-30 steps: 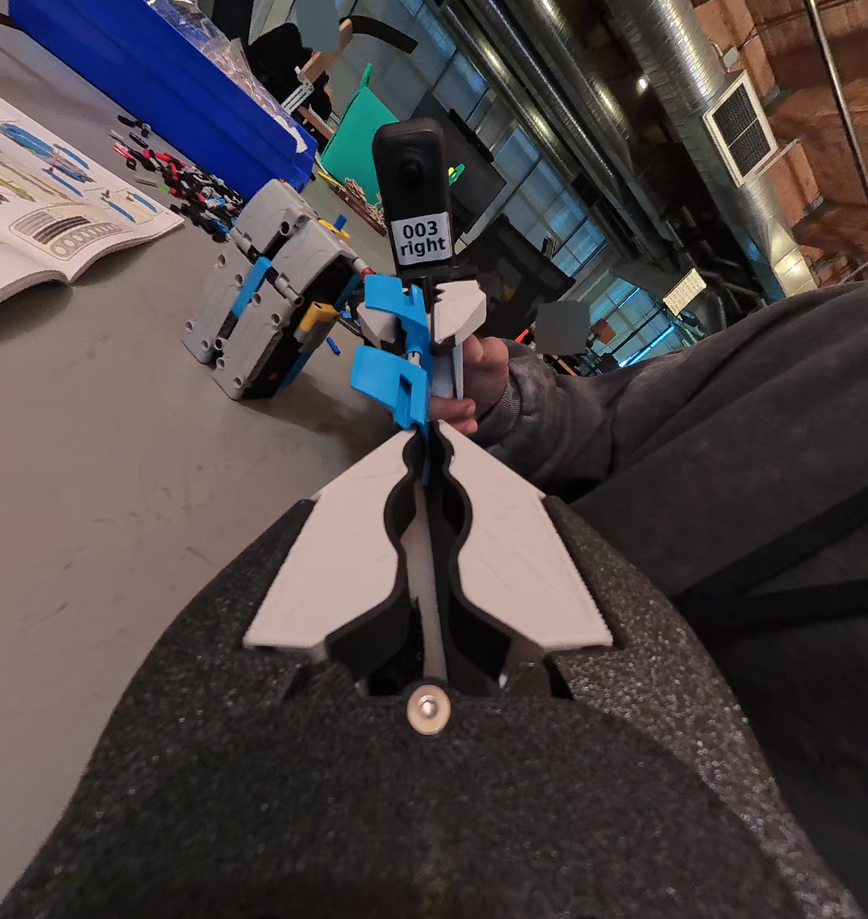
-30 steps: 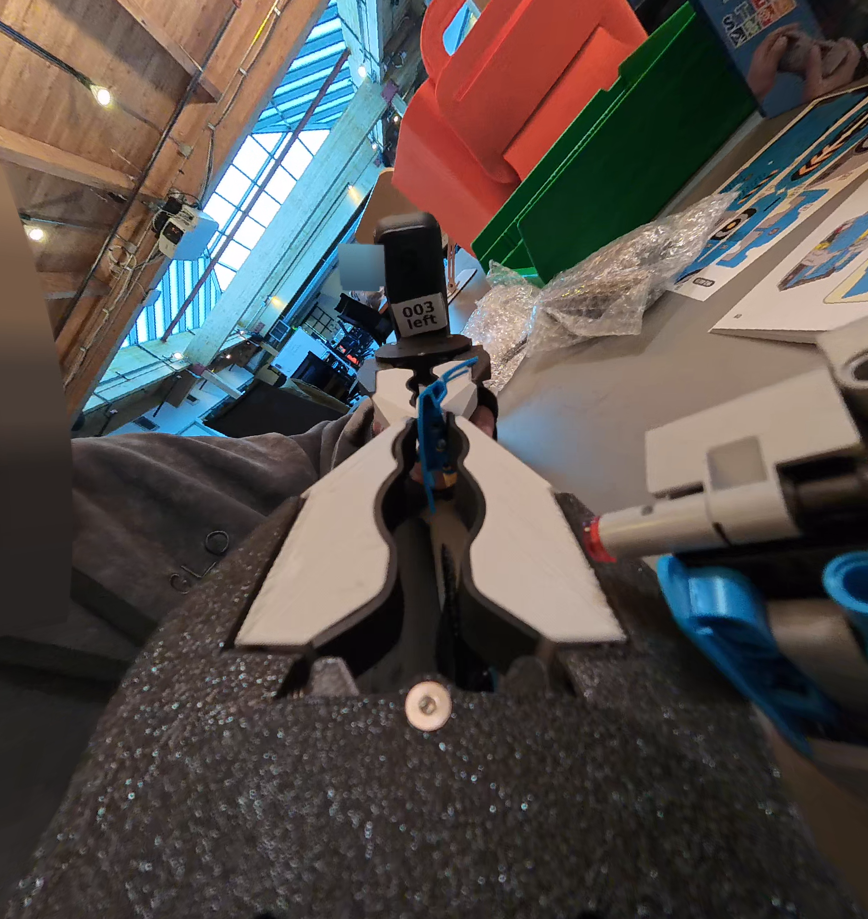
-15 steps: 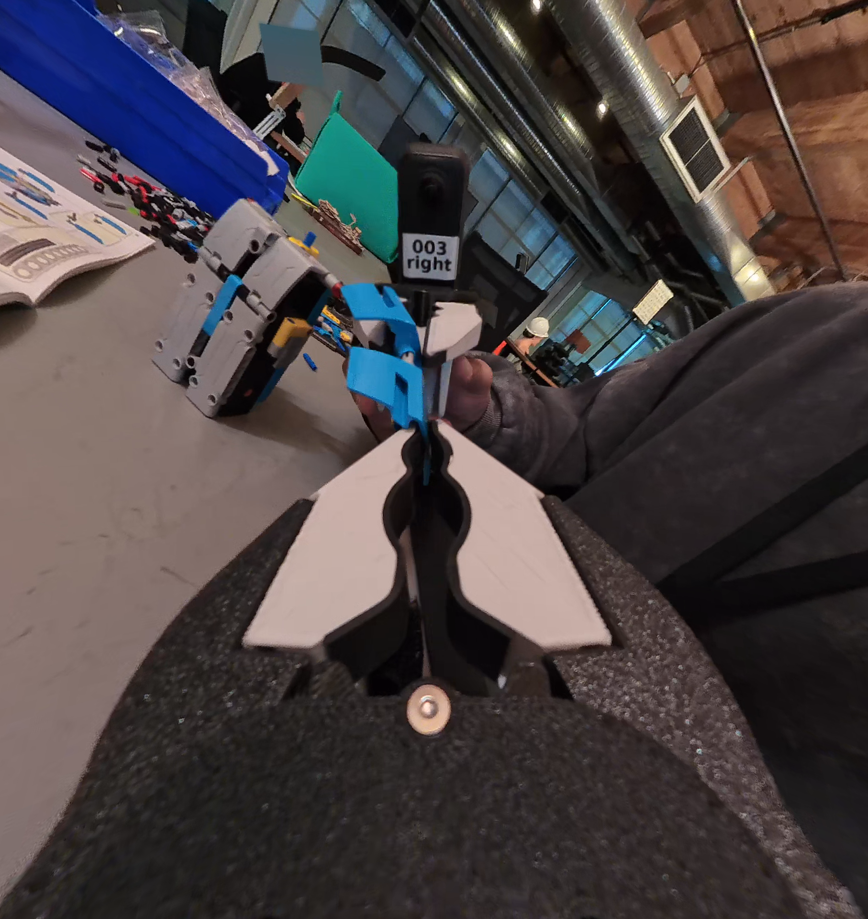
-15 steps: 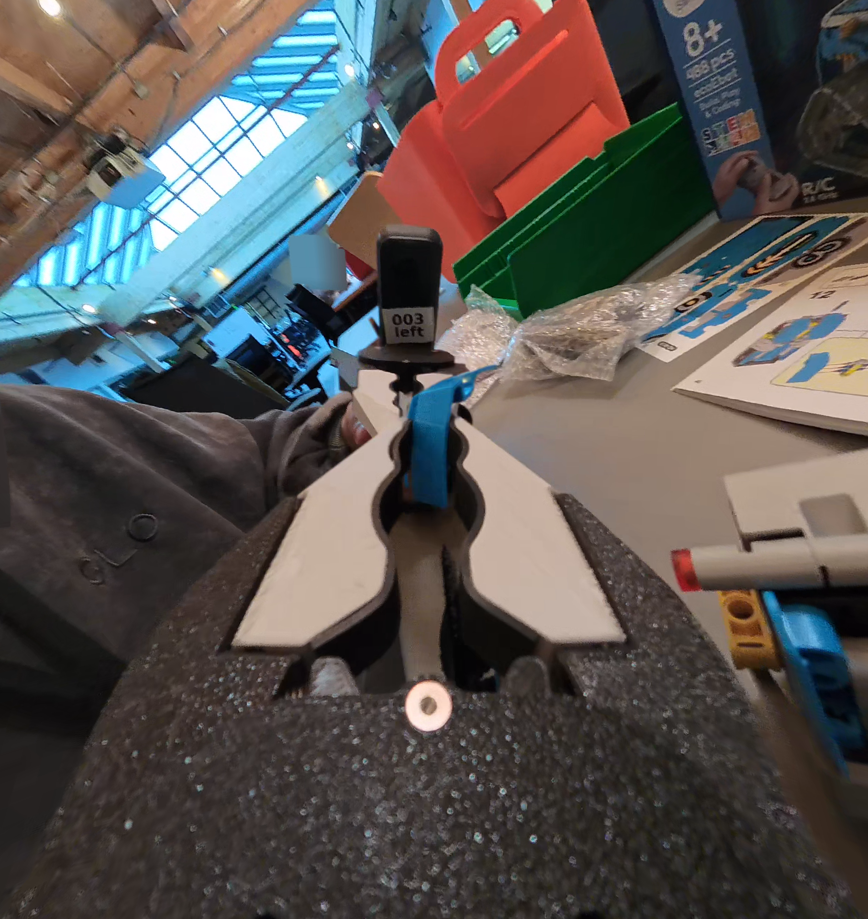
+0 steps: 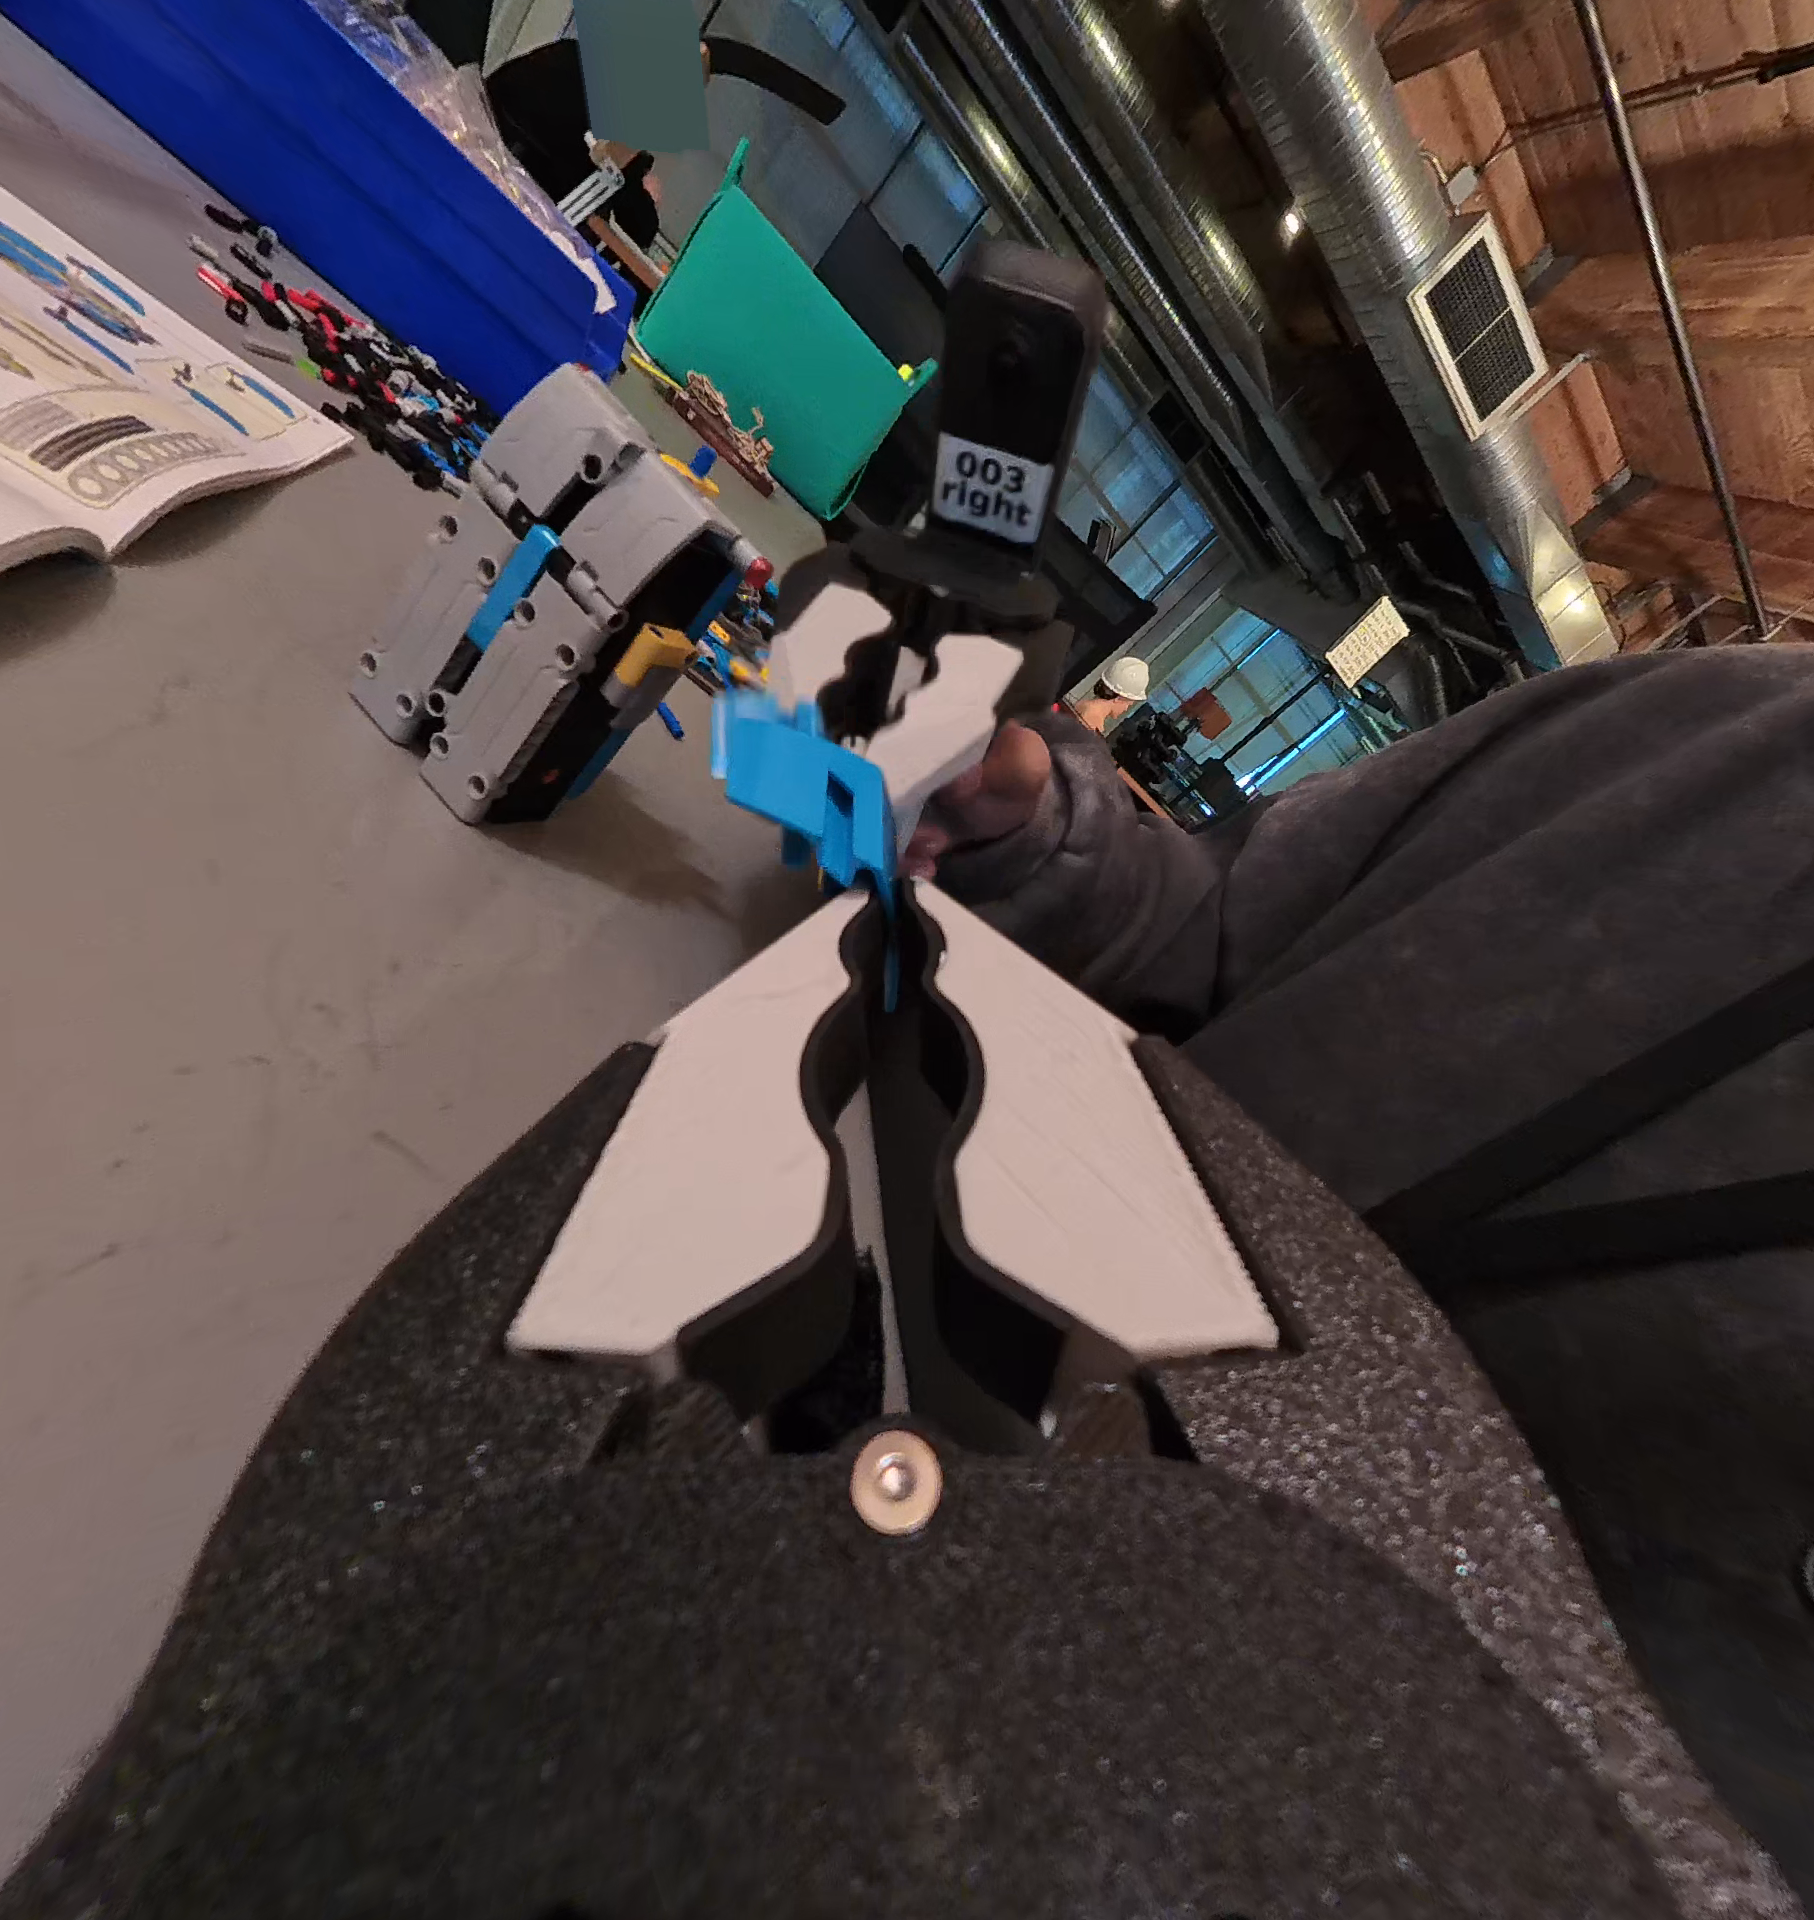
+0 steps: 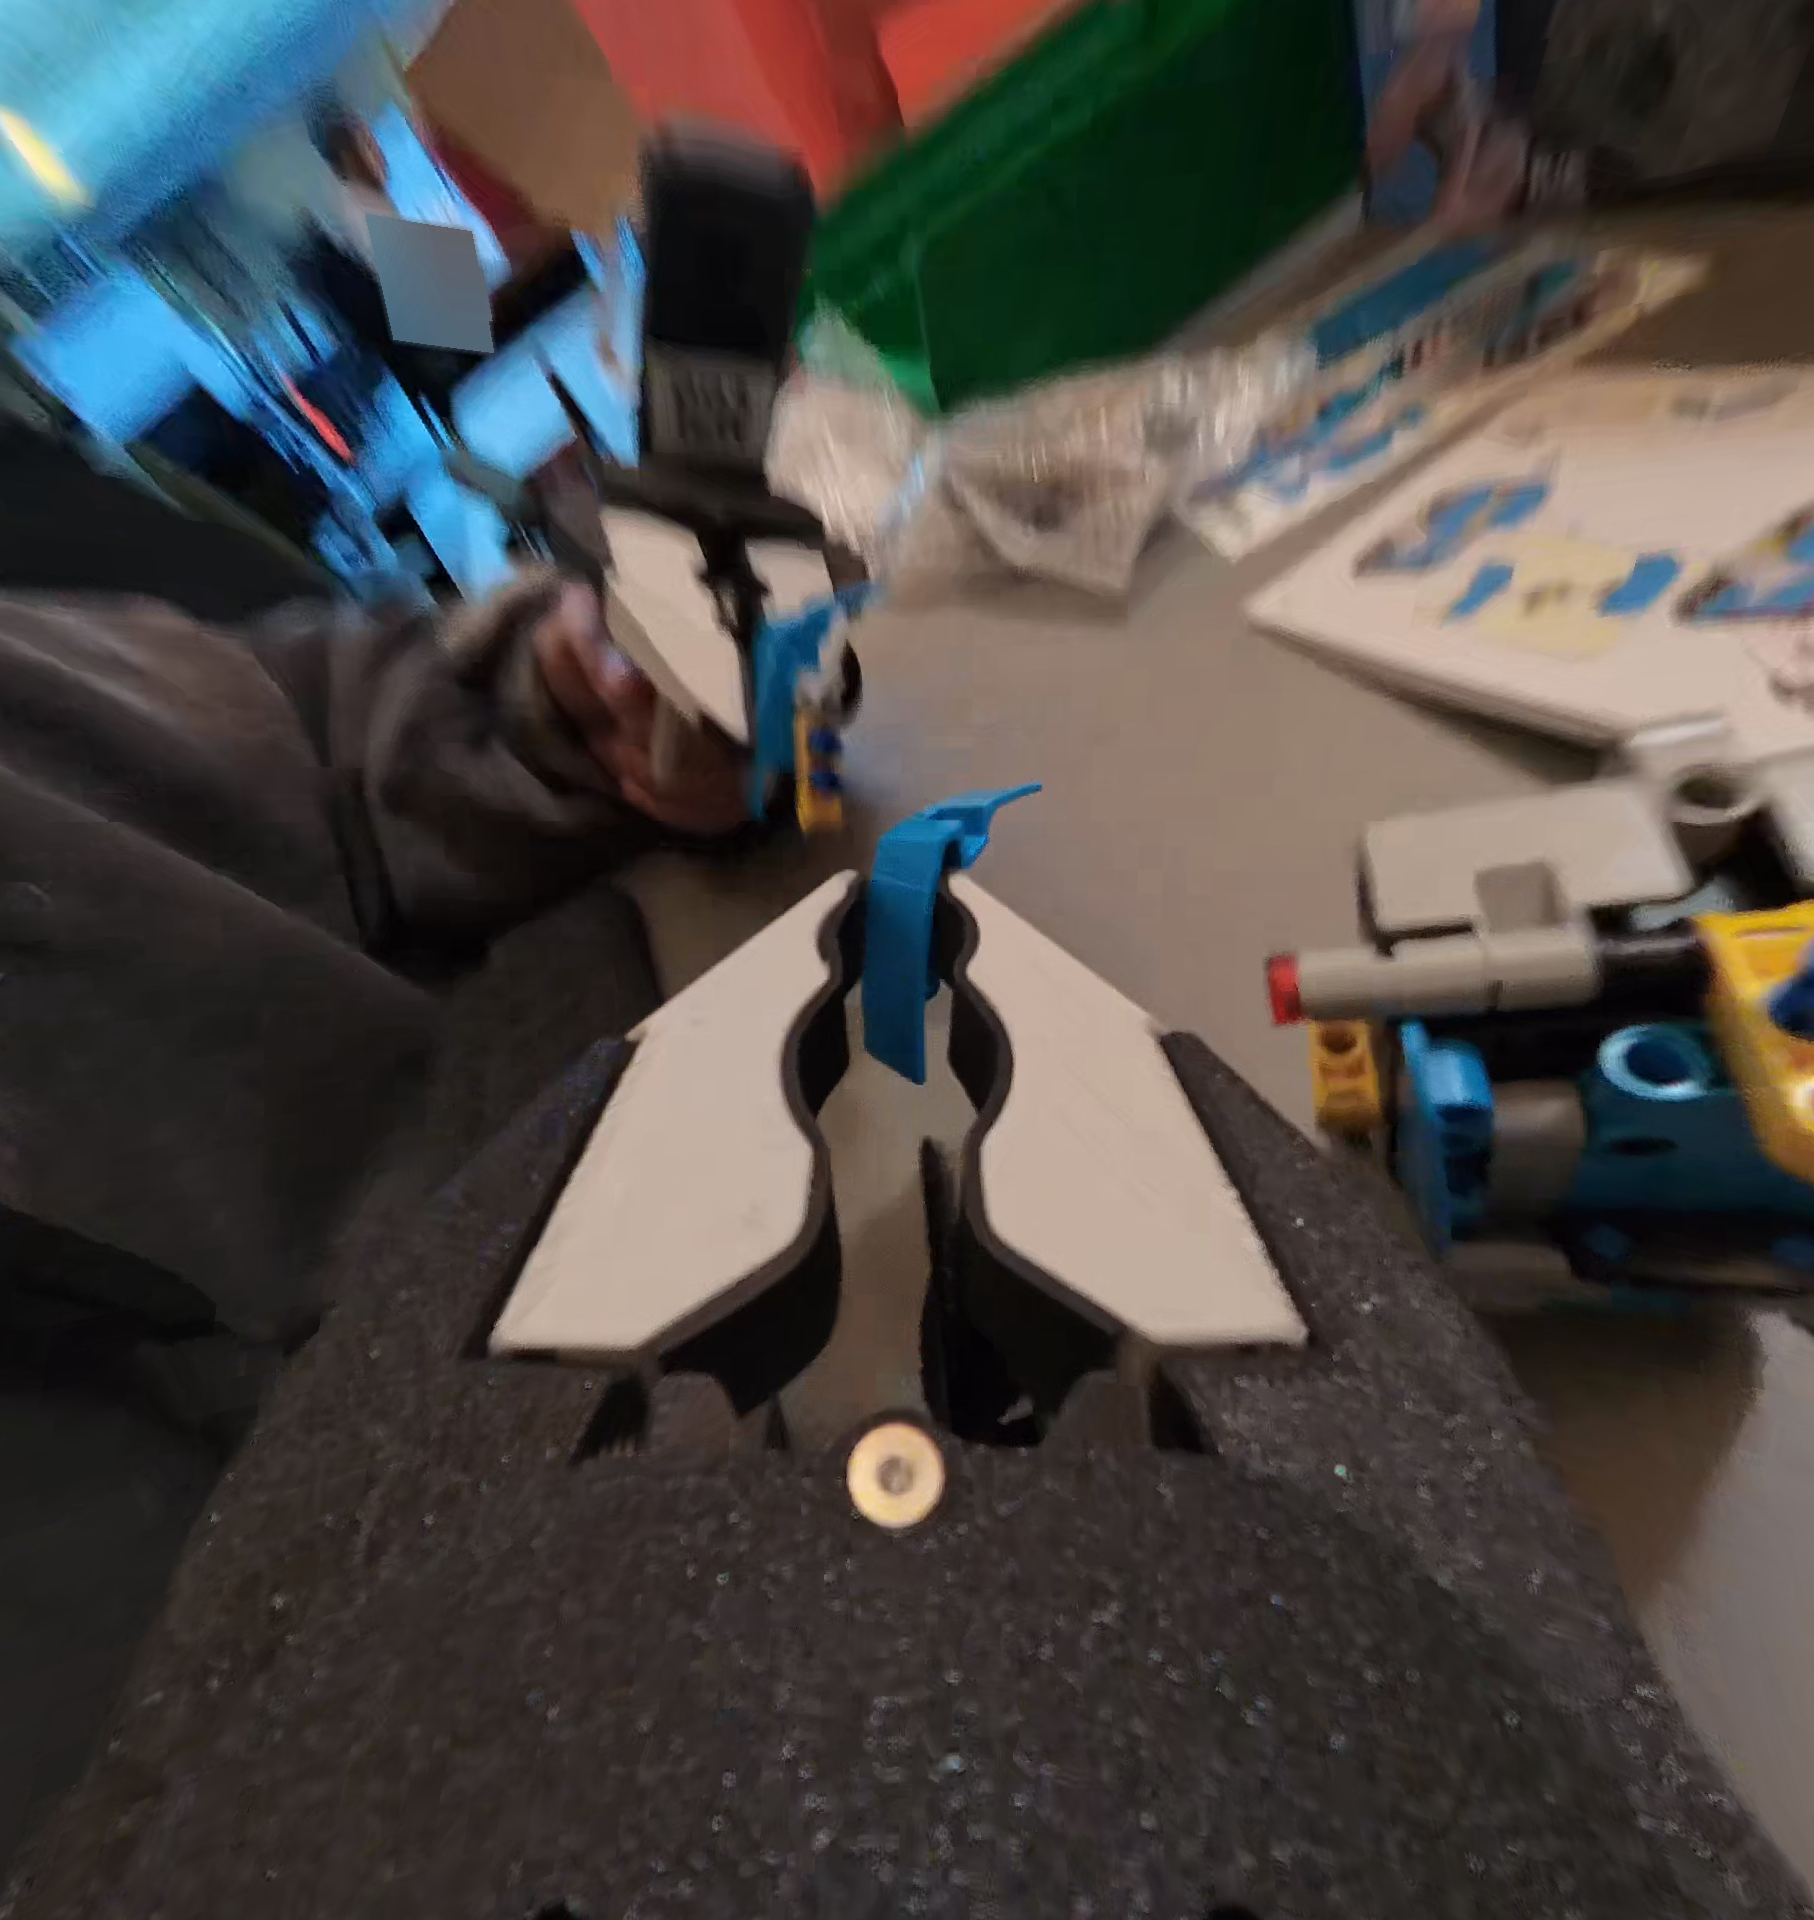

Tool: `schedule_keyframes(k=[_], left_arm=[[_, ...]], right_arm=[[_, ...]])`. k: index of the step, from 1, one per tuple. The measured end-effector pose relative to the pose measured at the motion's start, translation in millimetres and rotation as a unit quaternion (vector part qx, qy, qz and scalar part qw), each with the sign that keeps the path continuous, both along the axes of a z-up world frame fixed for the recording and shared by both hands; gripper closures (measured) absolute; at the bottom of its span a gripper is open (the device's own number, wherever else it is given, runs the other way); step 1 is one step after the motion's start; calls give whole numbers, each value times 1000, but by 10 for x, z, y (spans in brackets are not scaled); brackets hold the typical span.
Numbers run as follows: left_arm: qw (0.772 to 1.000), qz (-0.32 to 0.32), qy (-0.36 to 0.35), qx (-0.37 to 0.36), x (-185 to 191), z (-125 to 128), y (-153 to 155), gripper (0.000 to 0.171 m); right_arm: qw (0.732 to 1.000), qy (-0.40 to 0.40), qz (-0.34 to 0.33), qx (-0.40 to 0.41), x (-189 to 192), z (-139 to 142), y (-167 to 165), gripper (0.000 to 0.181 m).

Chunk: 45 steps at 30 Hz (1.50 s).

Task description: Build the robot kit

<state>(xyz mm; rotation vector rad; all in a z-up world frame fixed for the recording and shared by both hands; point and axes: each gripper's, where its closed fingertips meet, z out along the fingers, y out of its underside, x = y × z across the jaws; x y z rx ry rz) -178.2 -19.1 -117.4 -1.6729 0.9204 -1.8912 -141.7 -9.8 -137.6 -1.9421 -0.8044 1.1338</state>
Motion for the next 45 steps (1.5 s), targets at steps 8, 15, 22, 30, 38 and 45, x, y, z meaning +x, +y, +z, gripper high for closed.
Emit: schedule_keyframes(k=[8,15,22,30,38,45], left_arm=[[999,-4,12,41,16,-37,-39,171],[991,-20,12,128,47,-13,-221,171],[990,-55,-16,131,64,73,-409,171],[993,-37,-6,114,81,95,-347,139],[996,-1,-64,56,47,269,-198,124],[996,-10,-59,68,49,230,-256,158]], right_arm=[[896,-418,93,118,351,-850,-344,169],[936,-330,89,88,283,-598,-349,150],[994,-17,39,100,-124,312,-286,151],[997,56,46,37,-158,297,-268,175],[979,199,24,-20,-235,478,-233,175],[992,120,15,48,-361,366,-286,175]])
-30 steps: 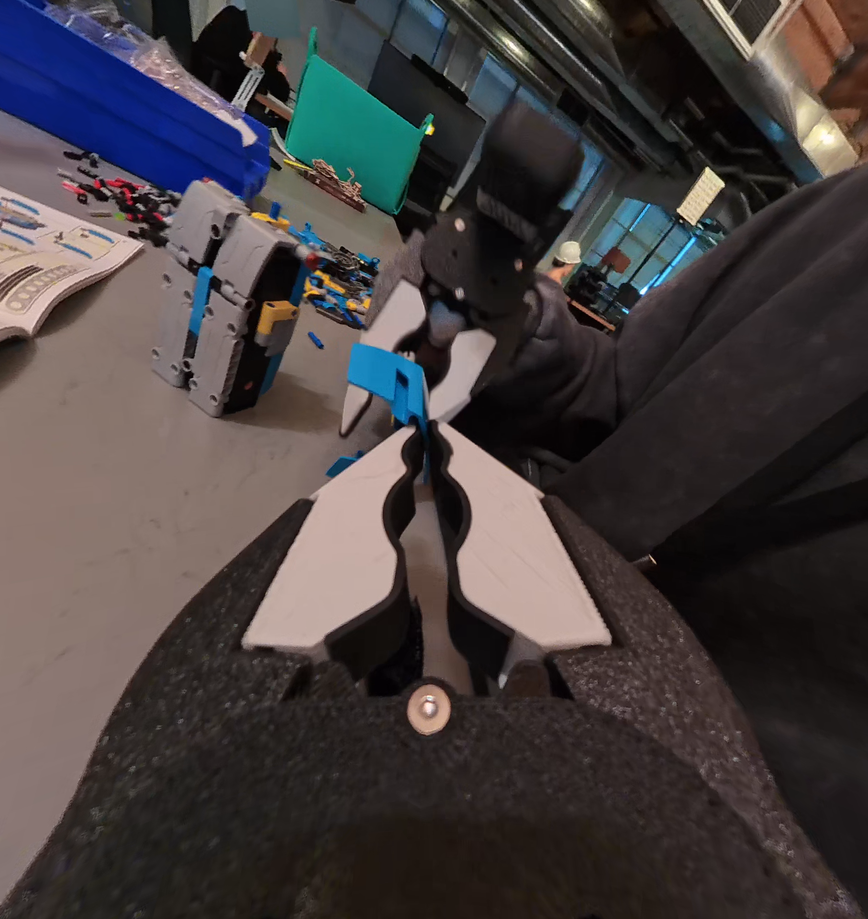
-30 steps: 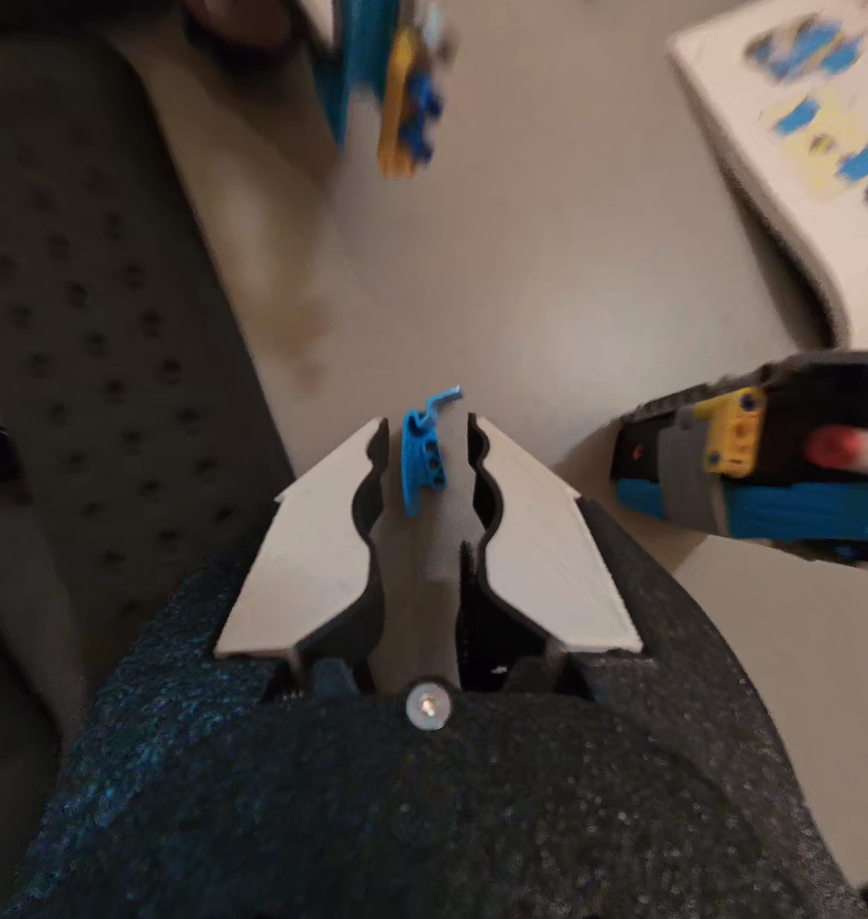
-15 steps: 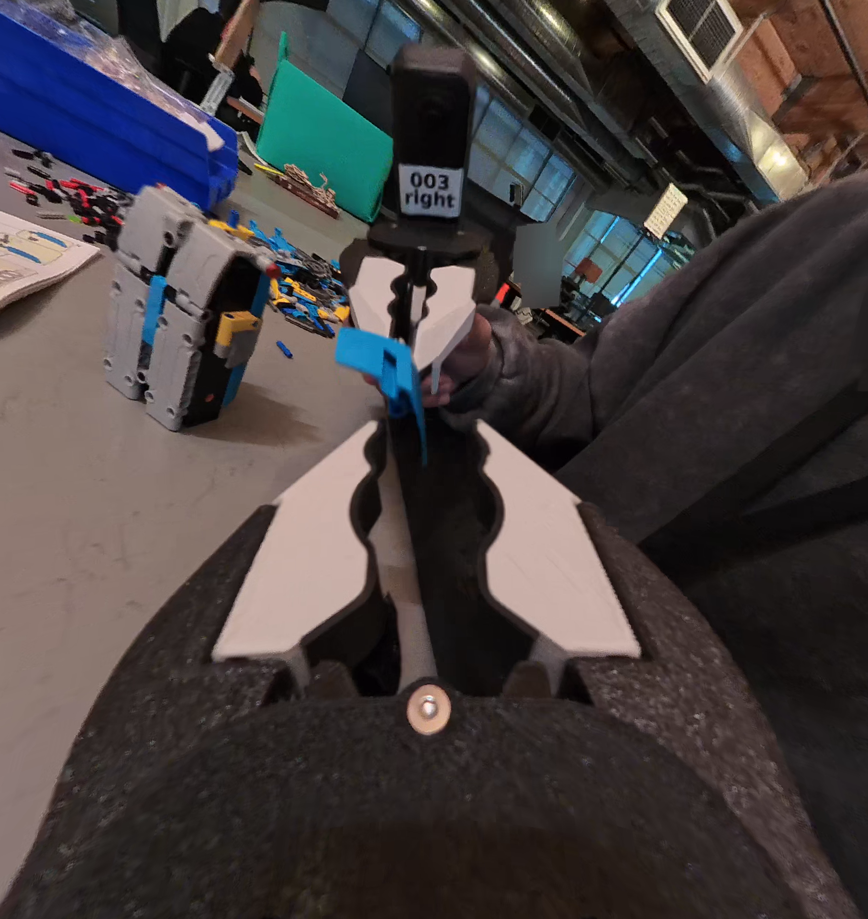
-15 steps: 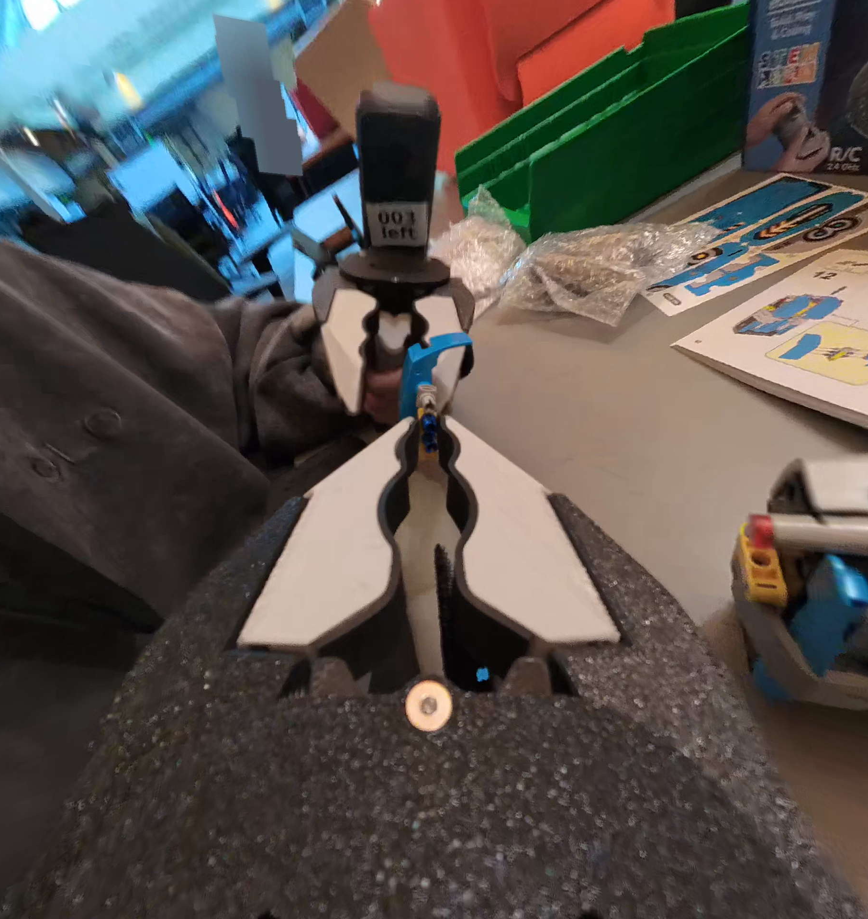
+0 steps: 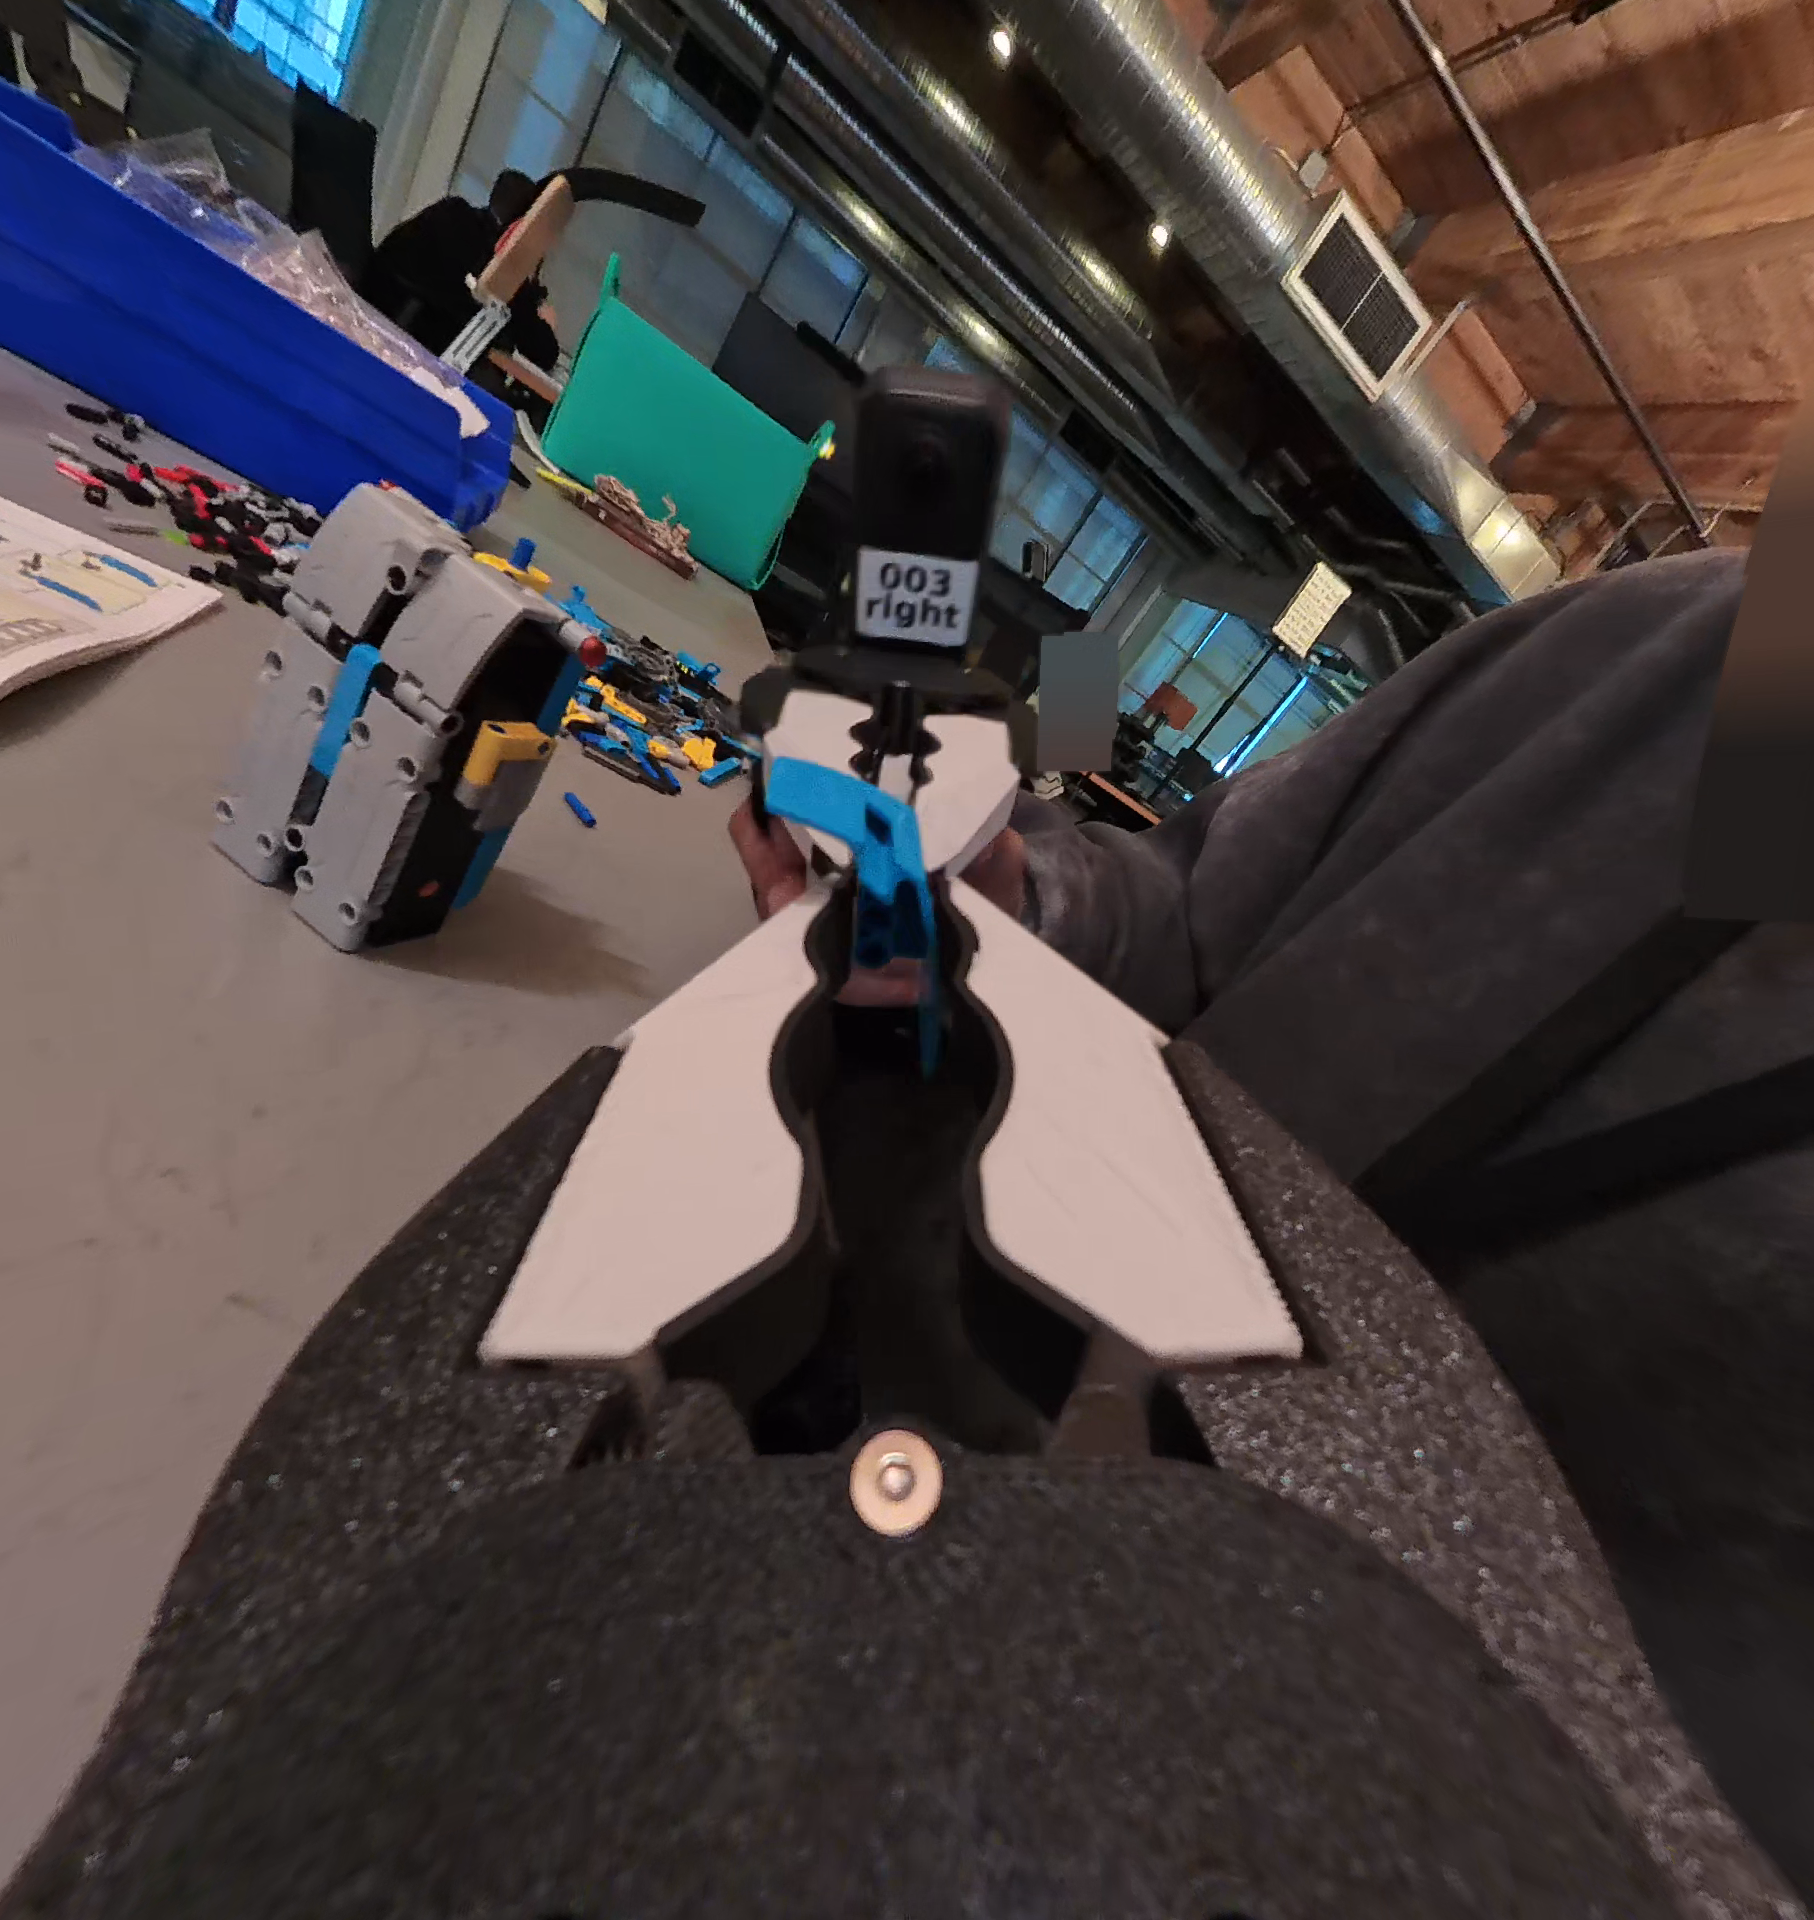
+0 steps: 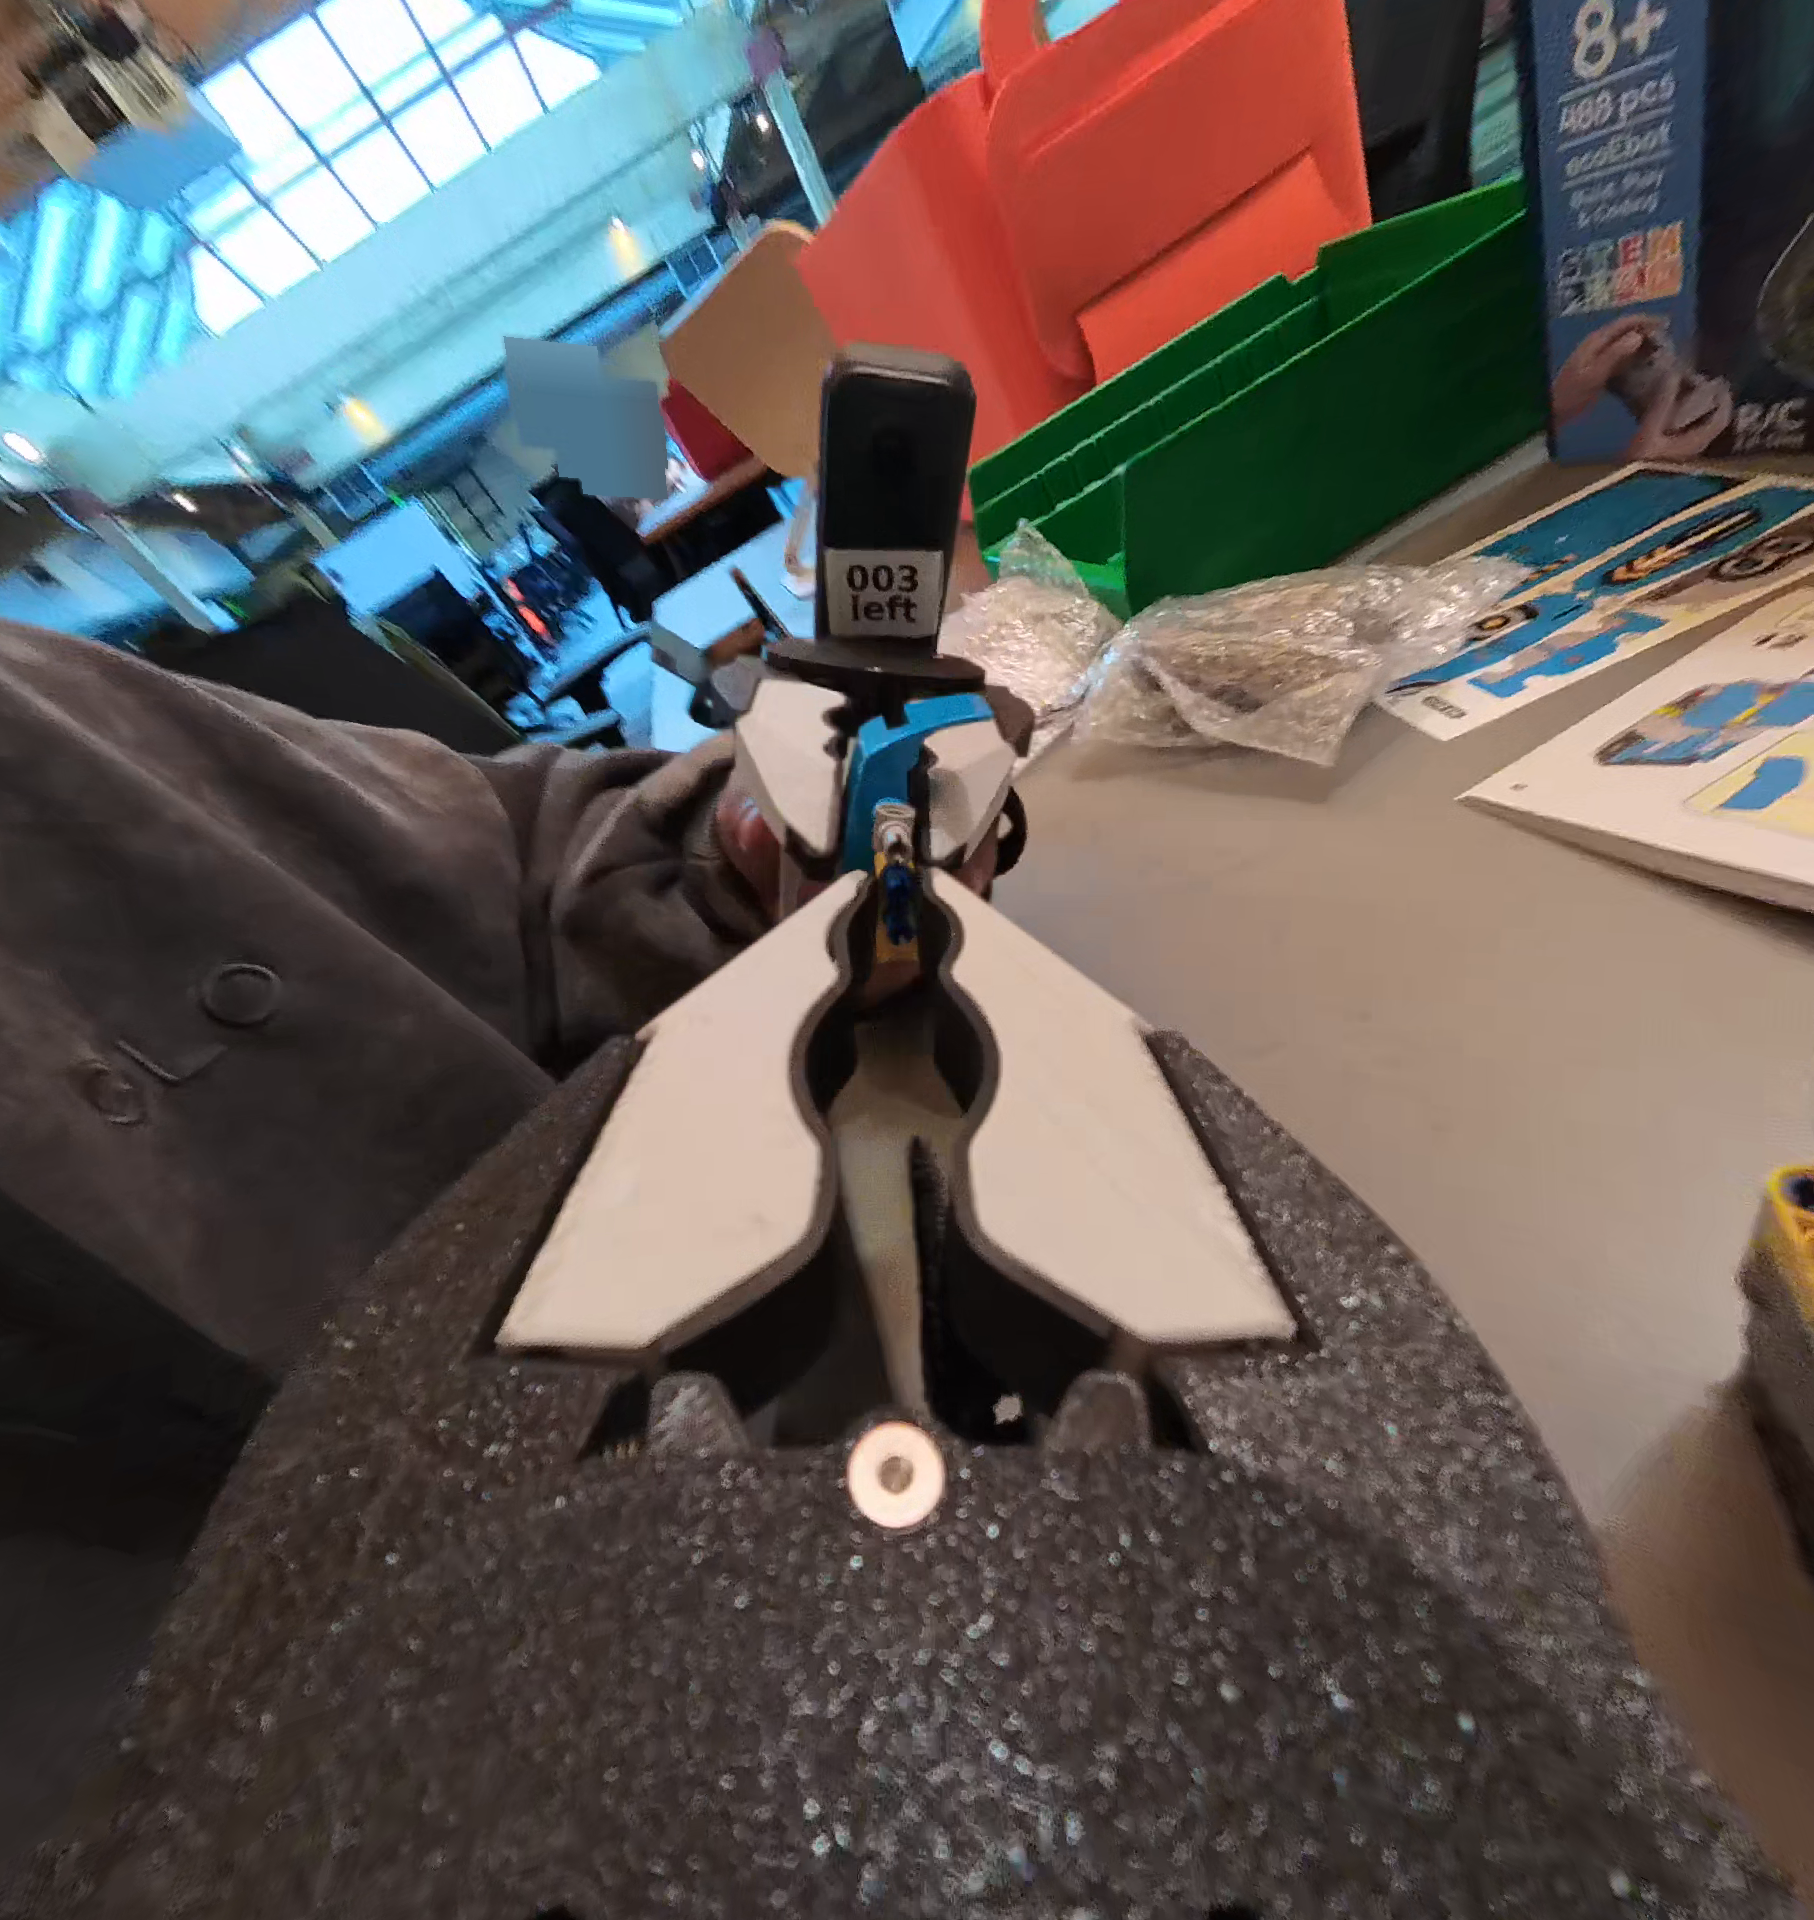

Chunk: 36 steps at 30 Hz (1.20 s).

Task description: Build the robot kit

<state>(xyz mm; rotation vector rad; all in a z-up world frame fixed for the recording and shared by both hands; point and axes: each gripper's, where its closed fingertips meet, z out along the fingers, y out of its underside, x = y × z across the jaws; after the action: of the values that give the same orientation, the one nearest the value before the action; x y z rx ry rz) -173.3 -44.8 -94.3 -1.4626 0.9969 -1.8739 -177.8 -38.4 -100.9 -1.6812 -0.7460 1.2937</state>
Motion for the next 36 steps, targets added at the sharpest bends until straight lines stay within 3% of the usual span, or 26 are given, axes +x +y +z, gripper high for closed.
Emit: schedule_keyframes(k=[10,12,15,19,23,25,28,30,36], left_arm=[[1000,-2,-6,31,-25,26,-32,160],[999,0,-30,9,-55,104,-2,159],[1000,-7,-22,16,-30,61,-41,159],[999,-5,0,37,1,-6,-59,159],[996,42,52,63,-39,-110,186,126],[993,73,46,82,-134,-33,337,123],[988,19,58,142,-147,-35,113,145],[979,-6,89,182,-65,-151,-73,145],[965,-39,156,209,5,-449,-215,150]], right_arm=[[999,-22,8,32,-12,2,-42,174],[998,-42,6,46,-10,-28,-40,163],[998,-34,-5,60,-31,28,-51,174],[999,-34,14,40,2,4,-63,175],[995,-91,42,21,49,-190,-89,175],[991,-123,48,22,91,-274,-94,174],[975,-208,59,48,116,-471,-120,174],[965,-241,70,70,78,-522,-168,174],[967,-222,79,99,28,-381,-235,174]])
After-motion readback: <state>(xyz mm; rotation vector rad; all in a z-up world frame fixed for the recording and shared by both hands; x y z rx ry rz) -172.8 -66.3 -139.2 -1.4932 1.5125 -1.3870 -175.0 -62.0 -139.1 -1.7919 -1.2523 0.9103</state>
